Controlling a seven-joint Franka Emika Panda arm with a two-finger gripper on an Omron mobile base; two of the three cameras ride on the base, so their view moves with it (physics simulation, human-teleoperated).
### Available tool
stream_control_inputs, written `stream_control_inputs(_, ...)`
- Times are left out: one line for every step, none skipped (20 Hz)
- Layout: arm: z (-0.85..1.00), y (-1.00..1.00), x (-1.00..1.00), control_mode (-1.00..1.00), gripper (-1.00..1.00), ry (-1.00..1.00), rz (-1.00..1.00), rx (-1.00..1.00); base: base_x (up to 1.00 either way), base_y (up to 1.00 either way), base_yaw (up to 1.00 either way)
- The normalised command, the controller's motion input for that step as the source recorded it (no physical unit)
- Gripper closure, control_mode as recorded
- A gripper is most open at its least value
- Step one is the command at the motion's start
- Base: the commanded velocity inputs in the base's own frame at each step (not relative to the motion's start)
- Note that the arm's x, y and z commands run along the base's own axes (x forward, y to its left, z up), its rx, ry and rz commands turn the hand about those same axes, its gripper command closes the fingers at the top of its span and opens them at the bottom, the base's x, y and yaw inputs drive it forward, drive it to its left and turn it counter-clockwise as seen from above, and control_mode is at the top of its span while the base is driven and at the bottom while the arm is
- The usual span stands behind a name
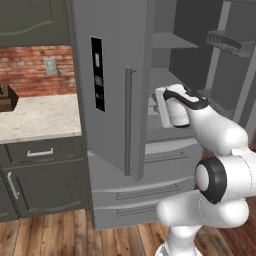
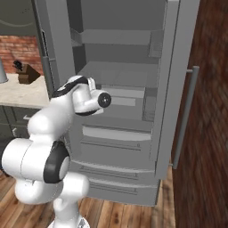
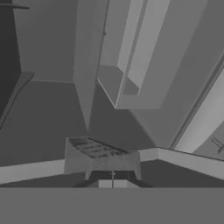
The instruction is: Place one of the steaks on the plate and the other in the bowl. Then place the bowl in the fridge.
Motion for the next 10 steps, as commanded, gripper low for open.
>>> stream_control_inputs(-0.16,0.16,0.36,-1.0,1.0,0.0,0.0,0.08,0.0,0.0,0.0)
stream_control_inputs(-0.17,0.16,0.4,-1.0,1.0,0.0,0.0,0.08,0.0,0.0,0.0)
stream_control_inputs(-0.15,0.18,0.38,-1.0,1.0,0.0,0.0,0.07,0.0,0.0,0.0)
stream_control_inputs(-0.11,0.18,0.38,-1.0,1.0,0.0,0.0,0.07,0.0,0.0,0.0)
stream_control_inputs(-0.12,0.19,0.39,-1.0,1.0,0.0,0.0,0.07,0.0,0.0,0.0)
stream_control_inputs(-0.11,0.16,0.39,-1.0,1.0,0.01,0.01,0.06,0.0,0.0,0.0)
stream_control_inputs(-0.11,0.14,0.43,-1.0,1.0,0.04,0.02,0.06,0.0,0.0,0.0)
stream_control_inputs(-0.11,0.14,0.43,-1.0,1.0,0.04,0.03,0.06,0.0,0.0,0.0)
stream_control_inputs(-0.1,0.16,0.44,-1.0,1.0,0.05,0.04,0.05,0.0,0.0,0.0)
stream_control_inputs(-0.11,0.15,0.45,-1.0,1.0,0.05,0.04,0.05,0.0,0.0,0.0)
